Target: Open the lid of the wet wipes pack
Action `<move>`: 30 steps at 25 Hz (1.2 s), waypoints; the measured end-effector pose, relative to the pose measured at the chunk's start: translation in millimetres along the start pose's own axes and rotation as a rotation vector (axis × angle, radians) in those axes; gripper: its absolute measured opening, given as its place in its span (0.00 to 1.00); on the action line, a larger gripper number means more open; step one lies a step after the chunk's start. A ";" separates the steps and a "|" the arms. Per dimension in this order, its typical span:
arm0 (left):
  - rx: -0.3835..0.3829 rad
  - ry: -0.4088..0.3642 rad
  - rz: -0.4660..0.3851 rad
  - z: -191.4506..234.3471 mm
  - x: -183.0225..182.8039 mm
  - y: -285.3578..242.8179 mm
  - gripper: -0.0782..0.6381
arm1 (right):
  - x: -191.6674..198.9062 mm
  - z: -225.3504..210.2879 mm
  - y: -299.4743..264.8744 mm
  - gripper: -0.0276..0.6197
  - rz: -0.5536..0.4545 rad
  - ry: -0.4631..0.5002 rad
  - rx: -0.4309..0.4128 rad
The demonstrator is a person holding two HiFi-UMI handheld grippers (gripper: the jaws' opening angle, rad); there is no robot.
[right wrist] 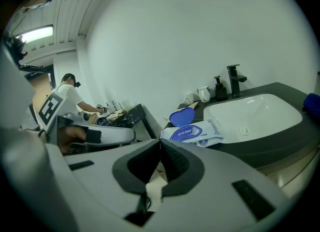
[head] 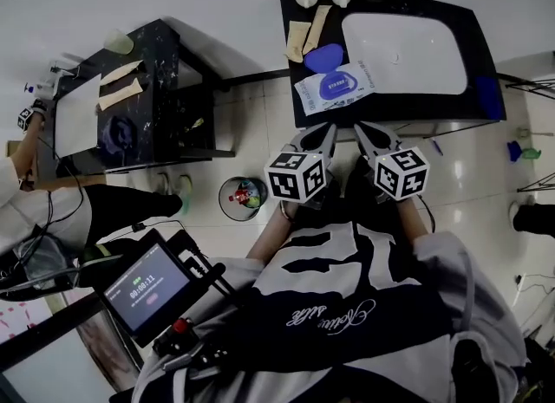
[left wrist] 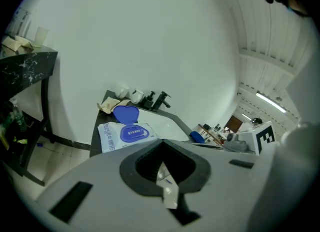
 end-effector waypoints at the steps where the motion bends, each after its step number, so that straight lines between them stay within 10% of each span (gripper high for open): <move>1: 0.010 0.001 0.008 -1.7 1.4 1.6 0.11 | 0.7 3.1 3.3 0.04 0.004 0.002 0.009; 30: -0.172 0.071 -0.141 -144.4 93.2 68.7 0.11 | 37.7 32.8 147.5 0.04 0.064 0.134 -0.185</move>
Point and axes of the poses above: the fingertips, and each gripper's own axes: y backward along the fingers, z to its left, x out of its underside, the point moved 8 cm from there along y, backward along the fingers, and after that the axes turned 5 degrees about -x, right-handed, at the moved point
